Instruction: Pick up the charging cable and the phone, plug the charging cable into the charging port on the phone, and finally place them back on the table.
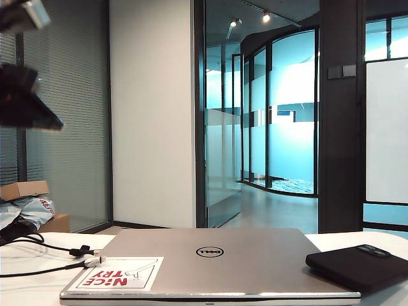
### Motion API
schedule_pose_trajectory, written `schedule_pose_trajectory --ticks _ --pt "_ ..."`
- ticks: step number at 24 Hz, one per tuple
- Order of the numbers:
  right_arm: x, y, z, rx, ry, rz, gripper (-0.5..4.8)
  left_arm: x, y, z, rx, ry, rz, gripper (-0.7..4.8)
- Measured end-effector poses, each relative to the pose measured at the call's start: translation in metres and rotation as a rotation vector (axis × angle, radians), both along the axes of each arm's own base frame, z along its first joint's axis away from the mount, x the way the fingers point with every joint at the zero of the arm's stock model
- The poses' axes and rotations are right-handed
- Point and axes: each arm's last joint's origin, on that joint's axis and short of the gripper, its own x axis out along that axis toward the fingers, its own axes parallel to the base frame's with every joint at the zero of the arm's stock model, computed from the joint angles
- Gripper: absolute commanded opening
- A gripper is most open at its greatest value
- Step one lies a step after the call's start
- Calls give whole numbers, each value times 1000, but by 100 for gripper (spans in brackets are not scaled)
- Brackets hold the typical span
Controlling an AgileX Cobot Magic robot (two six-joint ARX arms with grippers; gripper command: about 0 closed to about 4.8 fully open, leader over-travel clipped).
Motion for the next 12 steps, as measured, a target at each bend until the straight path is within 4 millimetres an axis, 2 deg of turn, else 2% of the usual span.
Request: schedule_pose_trajectory --ticks 6,7,8,11,12 --pt "0 0 0 0 -1 1 -2 9 -3 -25 169 82 -57 7" --pt "0 0 0 0 -1 1 -2 11 -3 -29 185 95 -63 44" --pt "0 0 0 0 -1 1 -2 12 -4 -32 196 110 -68 138" --pt "0 0 0 1 -1 1 -2 16 -5 -45 246 151 -90 306" --pt "0 0 0 0 -1 1 -2 18 -6 -47 290 130 -113 345"
